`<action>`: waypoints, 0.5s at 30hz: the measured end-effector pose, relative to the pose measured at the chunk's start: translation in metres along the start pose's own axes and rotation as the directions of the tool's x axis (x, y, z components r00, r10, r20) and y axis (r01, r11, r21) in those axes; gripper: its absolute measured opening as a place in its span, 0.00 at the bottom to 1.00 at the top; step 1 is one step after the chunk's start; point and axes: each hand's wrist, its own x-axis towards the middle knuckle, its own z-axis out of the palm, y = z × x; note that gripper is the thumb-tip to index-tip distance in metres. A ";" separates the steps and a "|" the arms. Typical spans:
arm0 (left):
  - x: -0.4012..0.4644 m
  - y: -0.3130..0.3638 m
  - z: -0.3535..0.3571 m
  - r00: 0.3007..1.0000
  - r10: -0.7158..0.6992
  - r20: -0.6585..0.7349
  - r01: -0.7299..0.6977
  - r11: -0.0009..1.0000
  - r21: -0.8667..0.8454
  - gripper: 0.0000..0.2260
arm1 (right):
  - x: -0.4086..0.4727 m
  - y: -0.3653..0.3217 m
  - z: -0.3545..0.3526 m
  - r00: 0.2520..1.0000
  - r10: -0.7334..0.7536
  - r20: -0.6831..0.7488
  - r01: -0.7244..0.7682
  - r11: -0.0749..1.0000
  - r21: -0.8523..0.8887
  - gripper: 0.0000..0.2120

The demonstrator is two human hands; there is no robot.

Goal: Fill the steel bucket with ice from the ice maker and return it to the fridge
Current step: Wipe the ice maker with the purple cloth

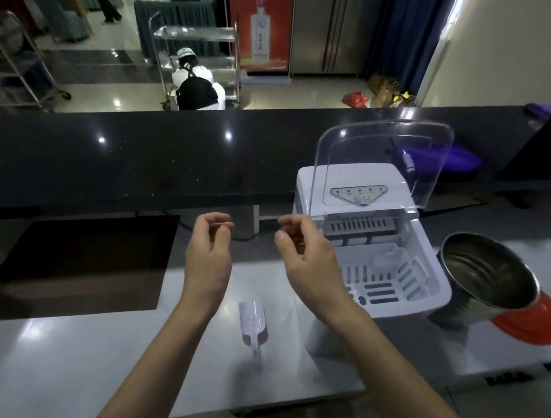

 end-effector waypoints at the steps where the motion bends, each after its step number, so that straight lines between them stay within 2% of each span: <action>1: 0.000 0.011 0.008 1.000 0.025 0.016 -0.025 1.000 -0.011 0.06 | 0.003 -0.002 -0.011 0.999 -0.030 -0.024 0.030 1.000 0.008 0.09; 9: -0.008 0.089 0.099 0.962 0.256 0.097 -0.252 0.966 -0.060 0.06 | 0.036 -0.006 -0.123 0.937 -0.263 -0.231 0.276 0.961 0.025 0.07; 12: -0.015 0.111 0.146 0.949 0.282 0.141 -0.272 0.958 -0.089 0.05 | 0.050 0.003 -0.167 0.910 -0.292 -0.295 0.309 0.951 0.009 0.07; 15: -0.021 0.118 0.193 0.938 0.295 0.182 -0.295 0.955 -0.028 0.05 | 0.065 0.022 -0.209 0.895 -0.280 -0.348 0.313 0.949 0.042 0.06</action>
